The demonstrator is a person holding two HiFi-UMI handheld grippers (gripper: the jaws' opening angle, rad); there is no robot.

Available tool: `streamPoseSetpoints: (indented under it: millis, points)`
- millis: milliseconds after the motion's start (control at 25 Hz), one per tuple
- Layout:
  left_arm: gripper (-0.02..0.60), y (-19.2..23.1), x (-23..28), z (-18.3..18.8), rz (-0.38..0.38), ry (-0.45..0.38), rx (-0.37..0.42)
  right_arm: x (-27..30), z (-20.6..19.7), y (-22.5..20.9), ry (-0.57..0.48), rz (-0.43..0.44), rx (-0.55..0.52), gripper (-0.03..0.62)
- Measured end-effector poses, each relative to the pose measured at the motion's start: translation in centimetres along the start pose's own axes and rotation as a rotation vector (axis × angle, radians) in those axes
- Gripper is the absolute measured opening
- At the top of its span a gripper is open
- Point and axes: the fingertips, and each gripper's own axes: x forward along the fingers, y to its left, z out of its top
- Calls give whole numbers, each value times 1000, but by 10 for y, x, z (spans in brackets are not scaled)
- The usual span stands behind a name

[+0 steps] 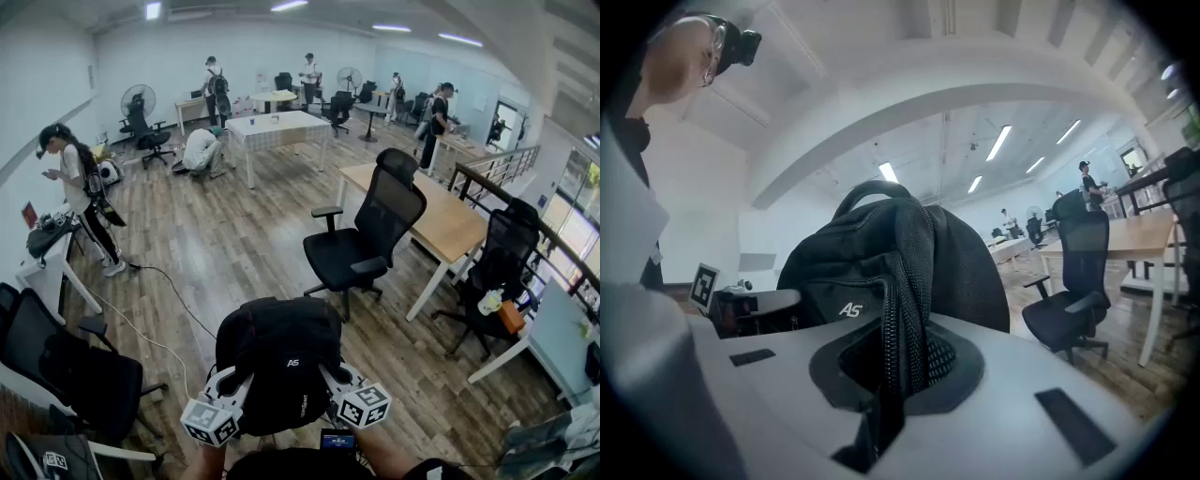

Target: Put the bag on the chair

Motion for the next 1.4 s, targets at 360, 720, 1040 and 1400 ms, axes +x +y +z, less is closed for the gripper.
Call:
streamPoseSetpoints:
  millis: [360,720,1040,1400]
  points:
    - [51,-25,10,-28,68,-22,-104,-26,4,-20,19,64,-48,21]
    - [51,-36,29,-43,62,7,-115,-29,-4,-46,74,74,-53,23]
    - [51,-47,30,-46,88,8,-96,-38,-4,-51,69,93,-39,23]
    - [51,-56,32,-42,111,-6,-99,-41,3,-56,59,122,-18,25]
